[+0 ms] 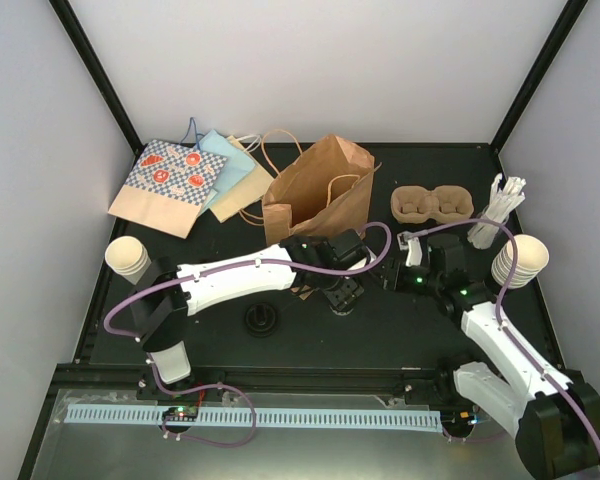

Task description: Pack the takeout coffee

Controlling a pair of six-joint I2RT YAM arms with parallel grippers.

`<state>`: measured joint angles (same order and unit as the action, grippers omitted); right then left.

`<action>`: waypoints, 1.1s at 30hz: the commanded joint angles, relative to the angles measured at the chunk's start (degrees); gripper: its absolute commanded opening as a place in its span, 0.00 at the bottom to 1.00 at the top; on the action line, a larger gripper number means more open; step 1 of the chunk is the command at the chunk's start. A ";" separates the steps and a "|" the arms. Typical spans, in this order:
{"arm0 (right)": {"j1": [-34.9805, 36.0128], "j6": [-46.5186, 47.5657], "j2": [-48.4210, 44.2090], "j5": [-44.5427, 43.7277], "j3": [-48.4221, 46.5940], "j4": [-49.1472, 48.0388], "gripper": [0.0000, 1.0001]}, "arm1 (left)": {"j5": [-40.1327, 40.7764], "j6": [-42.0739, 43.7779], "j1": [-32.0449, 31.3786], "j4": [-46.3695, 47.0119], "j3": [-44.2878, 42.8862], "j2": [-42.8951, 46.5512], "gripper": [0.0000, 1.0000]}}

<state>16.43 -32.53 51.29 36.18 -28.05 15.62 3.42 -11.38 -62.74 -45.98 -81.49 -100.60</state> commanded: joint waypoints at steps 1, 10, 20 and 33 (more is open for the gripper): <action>0.27 -0.62 2.81 2.27 0.47 -5.03 0.49 | -5.07 1.17 -0.80 -6.24 2.40 -2.74 0.63; 0.27 -0.25 8.37 3.61 3.87 -10.45 0.48 | -4.72 1.52 -0.80 -6.48 1.70 -2.78 0.63; 0.27 0.12 15.95 7.38 5.38 -15.62 0.47 | -5.42 1.97 -0.80 -5.46 1.99 -3.41 0.63; 1.56 0.00 27.65 6.27 9.68 -23.76 0.46 | -6.03 1.72 -0.80 -4.05 2.20 -4.79 0.62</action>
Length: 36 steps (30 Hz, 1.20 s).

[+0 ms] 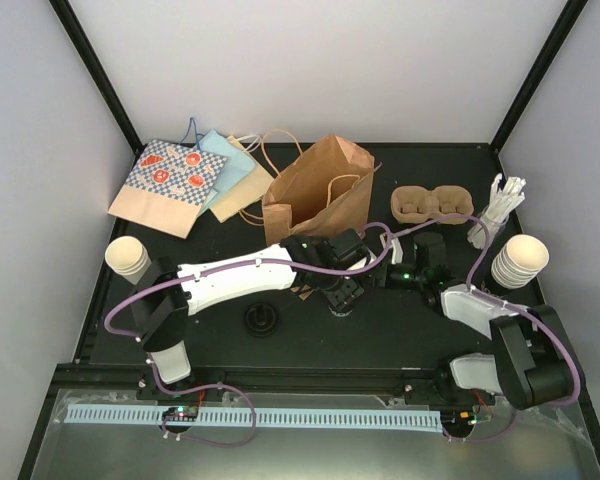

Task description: Pack the takeout coffee

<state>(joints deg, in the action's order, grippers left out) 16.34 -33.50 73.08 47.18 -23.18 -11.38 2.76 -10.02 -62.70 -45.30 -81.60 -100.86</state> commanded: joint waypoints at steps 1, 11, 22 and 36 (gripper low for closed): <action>1.76 0.67 7.37 -5.02 6.00 2.17 0.45 | -5.33 0.40 -0.83 -4.60 2.48 -4.52 0.62; 6.07 -5.48 10.01 -8.07 9.34 -3.49 0.30 | -4.70 -0.39 -0.84 -4.25 3.65 -4.42 0.62; 14.01 -14.53 18.43 -14.11 17.77 -17.32 0.26 | -4.91 -0.49 -0.85 -2.91 5.84 -3.81 0.62; 14.83 -10.14 -5.96 -24.20 7.30 10.91 0.28 | -5.09 -1.37 -0.85 -2.15 8.17 -1.29 0.62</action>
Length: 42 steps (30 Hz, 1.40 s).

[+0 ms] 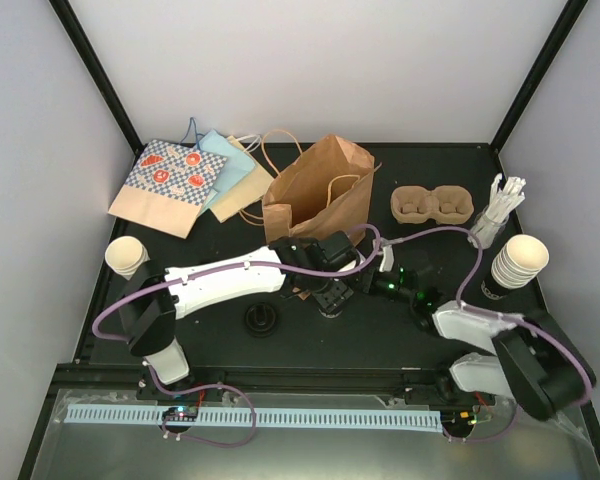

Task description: Pack the takeout coffee

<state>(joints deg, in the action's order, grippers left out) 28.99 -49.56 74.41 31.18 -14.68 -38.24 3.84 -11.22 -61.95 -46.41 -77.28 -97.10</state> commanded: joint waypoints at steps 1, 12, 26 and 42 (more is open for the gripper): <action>2.13 6.92 -11.00 -10.39 -3.01 41.33 0.29 | -6.25 -0.24 -1.53 -1.11 3.76 -5.03 0.62; 1.84 17.17 -23.56 -15.10 -15.24 60.43 0.44 | -5.76 -1.15 -1.50 -3.13 -0.18 -4.85 0.72; 1.86 21.17 -25.71 -14.17 -19.42 65.50 0.47 | -3.03 -1.83 -1.48 -12.57 -14.11 -4.36 0.99; 7.67 29.76 -19.35 -16.26 -33.82 80.13 0.80 | -4.58 -20.65 -1.64 -5.21 4.26 21.93 0.91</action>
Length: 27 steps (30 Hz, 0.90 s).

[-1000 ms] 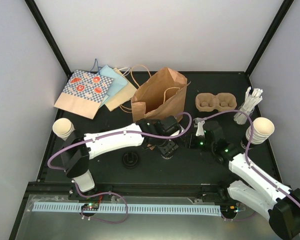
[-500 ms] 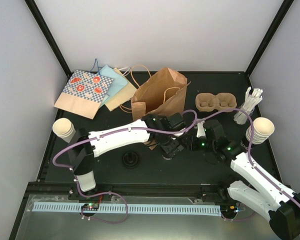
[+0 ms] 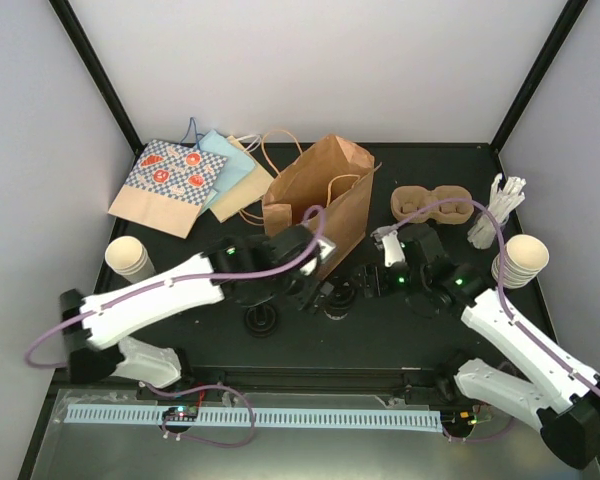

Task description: Pack the takeout coffee

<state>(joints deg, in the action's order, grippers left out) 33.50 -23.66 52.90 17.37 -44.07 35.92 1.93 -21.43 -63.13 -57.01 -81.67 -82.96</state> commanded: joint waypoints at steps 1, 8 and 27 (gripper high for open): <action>4.17 4.77 3.15 -3.81 -5.65 7.37 0.83 | -3.45 -12.58 -0.47 7.39 12.79 10.89 0.90; 10.89 9.13 11.78 -13.26 -12.88 15.02 0.98 | -7.29 -26.22 -0.33 26.04 34.37 24.76 0.79; 18.82 10.78 25.75 -19.04 -22.30 20.68 0.98 | -15.21 -46.81 4.87 64.75 57.94 22.24 0.57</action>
<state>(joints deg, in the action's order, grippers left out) 51.64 -13.74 77.80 1.10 -63.99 55.00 -10.79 -64.20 -59.11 -1.87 -24.45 -59.07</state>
